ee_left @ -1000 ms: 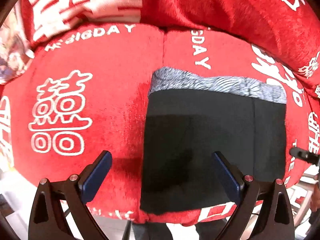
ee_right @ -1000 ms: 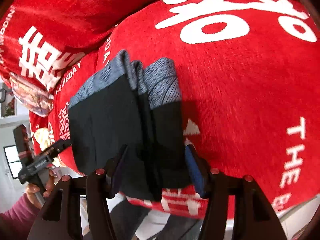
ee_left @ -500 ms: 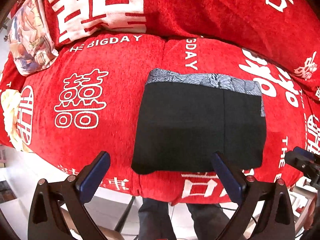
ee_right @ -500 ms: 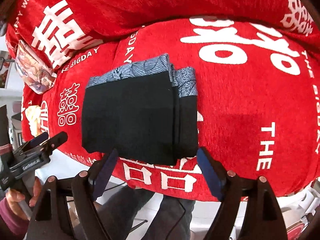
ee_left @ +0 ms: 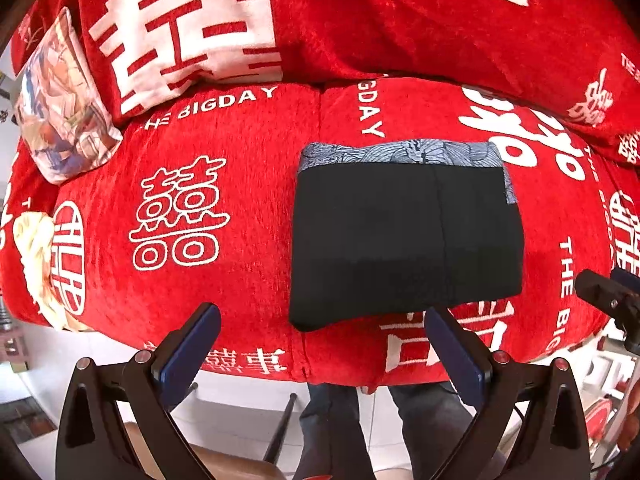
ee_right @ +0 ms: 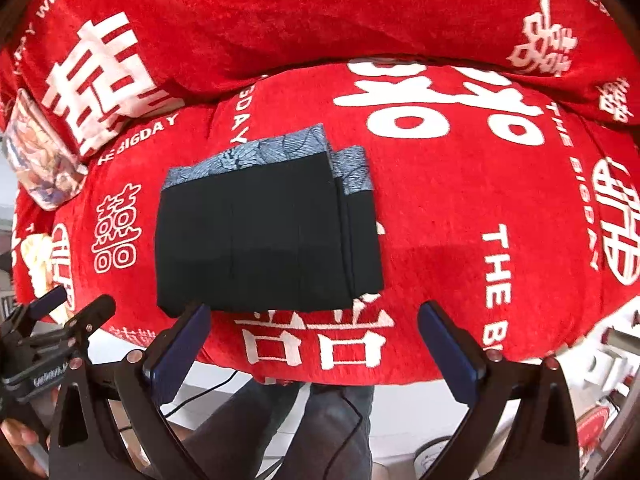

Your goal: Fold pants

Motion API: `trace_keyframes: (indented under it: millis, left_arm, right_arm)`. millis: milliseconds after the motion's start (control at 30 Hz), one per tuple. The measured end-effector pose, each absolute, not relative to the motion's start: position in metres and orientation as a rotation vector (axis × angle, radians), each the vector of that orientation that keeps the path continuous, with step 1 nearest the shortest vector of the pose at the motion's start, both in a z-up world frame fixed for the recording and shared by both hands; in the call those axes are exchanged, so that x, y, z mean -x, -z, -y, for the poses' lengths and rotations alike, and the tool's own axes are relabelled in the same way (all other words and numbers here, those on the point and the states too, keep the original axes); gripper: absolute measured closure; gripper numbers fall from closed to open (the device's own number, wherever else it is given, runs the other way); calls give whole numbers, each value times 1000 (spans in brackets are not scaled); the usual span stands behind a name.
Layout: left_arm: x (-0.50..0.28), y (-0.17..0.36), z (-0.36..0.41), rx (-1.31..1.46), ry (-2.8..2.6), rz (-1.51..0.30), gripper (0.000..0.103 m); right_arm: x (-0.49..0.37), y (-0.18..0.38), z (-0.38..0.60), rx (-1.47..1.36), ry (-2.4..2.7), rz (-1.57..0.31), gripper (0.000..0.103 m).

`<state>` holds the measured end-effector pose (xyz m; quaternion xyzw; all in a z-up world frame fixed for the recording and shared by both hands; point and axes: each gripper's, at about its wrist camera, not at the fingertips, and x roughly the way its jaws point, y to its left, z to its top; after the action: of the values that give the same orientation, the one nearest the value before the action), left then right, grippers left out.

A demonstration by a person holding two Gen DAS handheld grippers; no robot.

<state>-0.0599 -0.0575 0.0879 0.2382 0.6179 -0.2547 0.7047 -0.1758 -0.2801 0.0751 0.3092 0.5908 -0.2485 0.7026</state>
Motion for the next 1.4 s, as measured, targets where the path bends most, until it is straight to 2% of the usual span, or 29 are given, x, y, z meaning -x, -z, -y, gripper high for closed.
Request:
trace_keyframes:
  millis: [433,1400]
  left_arm:
    - [62,-100,53,-543,603,-1316,1]
    - [59,-99,58,-549,591,-1314,1]
  right_arm:
    - [165,-103,253,-610,612,-1327,0]
    - [153,-105,244,-521,653,-1361,0]
